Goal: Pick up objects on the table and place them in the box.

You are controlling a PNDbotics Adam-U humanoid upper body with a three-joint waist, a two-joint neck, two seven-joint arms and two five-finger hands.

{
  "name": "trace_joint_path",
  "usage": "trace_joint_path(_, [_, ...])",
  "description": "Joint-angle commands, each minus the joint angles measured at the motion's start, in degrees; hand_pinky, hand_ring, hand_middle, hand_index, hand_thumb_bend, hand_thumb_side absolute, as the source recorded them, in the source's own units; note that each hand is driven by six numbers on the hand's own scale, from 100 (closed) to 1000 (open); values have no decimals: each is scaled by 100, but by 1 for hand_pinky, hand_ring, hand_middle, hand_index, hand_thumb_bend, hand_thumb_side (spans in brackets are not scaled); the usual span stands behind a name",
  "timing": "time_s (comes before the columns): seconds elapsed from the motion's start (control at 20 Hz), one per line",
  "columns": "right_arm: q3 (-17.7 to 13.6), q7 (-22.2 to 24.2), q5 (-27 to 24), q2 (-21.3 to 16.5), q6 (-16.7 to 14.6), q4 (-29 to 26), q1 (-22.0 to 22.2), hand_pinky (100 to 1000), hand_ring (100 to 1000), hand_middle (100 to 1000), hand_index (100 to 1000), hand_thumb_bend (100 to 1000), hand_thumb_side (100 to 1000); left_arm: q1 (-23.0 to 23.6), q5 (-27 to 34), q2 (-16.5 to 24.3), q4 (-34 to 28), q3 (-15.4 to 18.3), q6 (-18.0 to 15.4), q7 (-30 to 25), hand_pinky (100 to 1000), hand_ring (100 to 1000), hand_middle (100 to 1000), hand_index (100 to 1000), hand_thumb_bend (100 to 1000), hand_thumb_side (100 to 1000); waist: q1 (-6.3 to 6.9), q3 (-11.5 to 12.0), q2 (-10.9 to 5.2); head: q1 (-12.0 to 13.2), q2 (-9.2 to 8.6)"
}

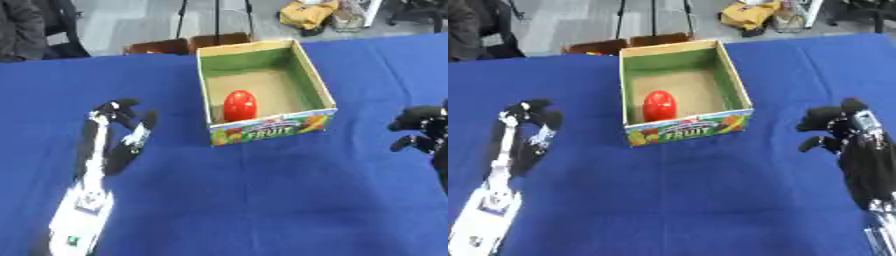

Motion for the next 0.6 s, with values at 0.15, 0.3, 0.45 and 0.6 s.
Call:
trace_joint_path(0.15, [3,35,15,-66,-10,-94,-32,468,649,592,674,100,965,234,512,56,-354,-167,-177,231,720,475,518,738,664,913,-29,16,-108,28,82])
trace_joint_path(0.3, [1,35,18,-64,-11,-93,-33,468,648,592,674,100,965,289,806,87,-381,-171,-222,205,720,475,518,739,665,916,-42,35,-111,33,84])
trace_joint_path(0.45, [-3,27,21,-59,-10,-91,-27,468,649,592,674,100,967,315,1105,127,-403,-159,-267,153,720,475,517,738,666,917,-48,38,-103,31,80])
trace_joint_path(0.6, [-2,29,26,-57,-12,-94,-26,467,649,592,674,100,967,327,1401,166,-418,-146,-304,90,720,475,517,739,665,919,-57,41,-96,30,81])
